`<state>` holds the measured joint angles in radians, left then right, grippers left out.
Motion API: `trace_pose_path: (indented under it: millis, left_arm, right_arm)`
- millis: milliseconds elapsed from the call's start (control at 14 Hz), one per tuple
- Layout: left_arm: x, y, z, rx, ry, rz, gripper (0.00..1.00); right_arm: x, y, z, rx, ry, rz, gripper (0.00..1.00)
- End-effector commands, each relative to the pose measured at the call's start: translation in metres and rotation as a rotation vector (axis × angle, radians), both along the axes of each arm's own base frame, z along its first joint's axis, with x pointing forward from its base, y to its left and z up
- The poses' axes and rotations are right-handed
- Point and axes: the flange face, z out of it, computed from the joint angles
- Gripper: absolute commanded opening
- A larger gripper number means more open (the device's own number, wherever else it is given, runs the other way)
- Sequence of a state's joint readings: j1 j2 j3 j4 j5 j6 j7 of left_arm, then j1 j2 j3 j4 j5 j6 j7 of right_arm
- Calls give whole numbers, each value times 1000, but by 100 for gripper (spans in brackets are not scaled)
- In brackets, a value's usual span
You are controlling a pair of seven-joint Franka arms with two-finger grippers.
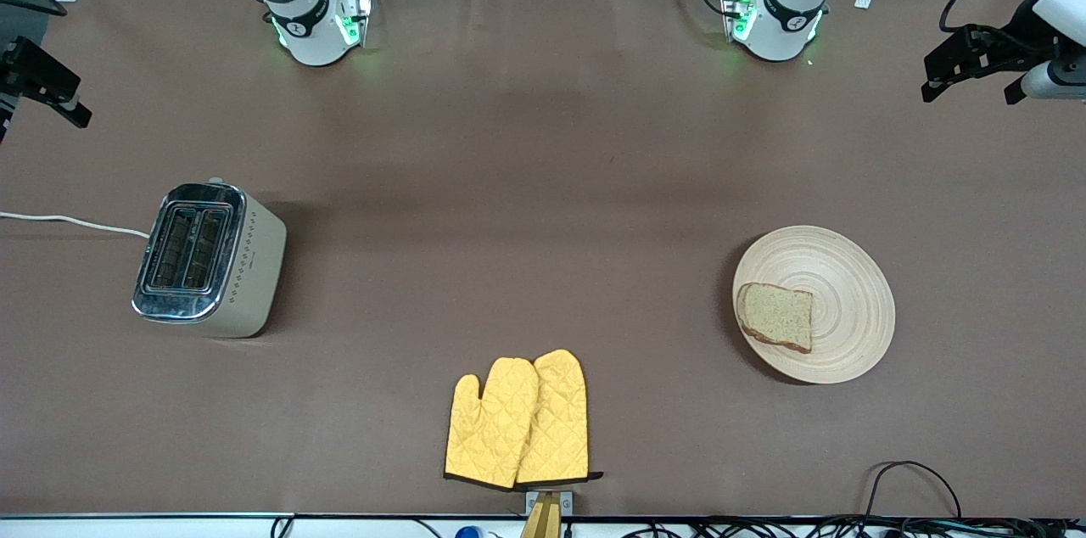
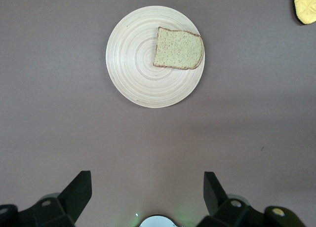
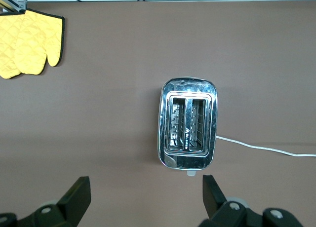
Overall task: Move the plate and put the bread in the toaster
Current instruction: 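Move the left gripper down beside the wooden plate rim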
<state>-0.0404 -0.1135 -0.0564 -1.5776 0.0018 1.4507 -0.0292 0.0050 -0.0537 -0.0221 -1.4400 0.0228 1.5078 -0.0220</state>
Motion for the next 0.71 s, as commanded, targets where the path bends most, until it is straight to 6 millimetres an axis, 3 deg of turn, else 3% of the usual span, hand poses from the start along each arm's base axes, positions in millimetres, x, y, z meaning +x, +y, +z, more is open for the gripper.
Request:
trace_pose_path:
  millis: [0, 142, 641]
  left_arm:
    - [4, 2, 4, -1, -9, -8, 100]
    - [5, 2, 11, -1, -24, -1, 100]
    - [15, 2, 7, -5, -18, -11, 100]
  right_arm:
    - [-4, 1, 2, 13, 2, -1, 100]
    - [-4, 1, 2, 13, 2, -1, 100]
    - [-4, 1, 1, 13, 3, 1, 100]
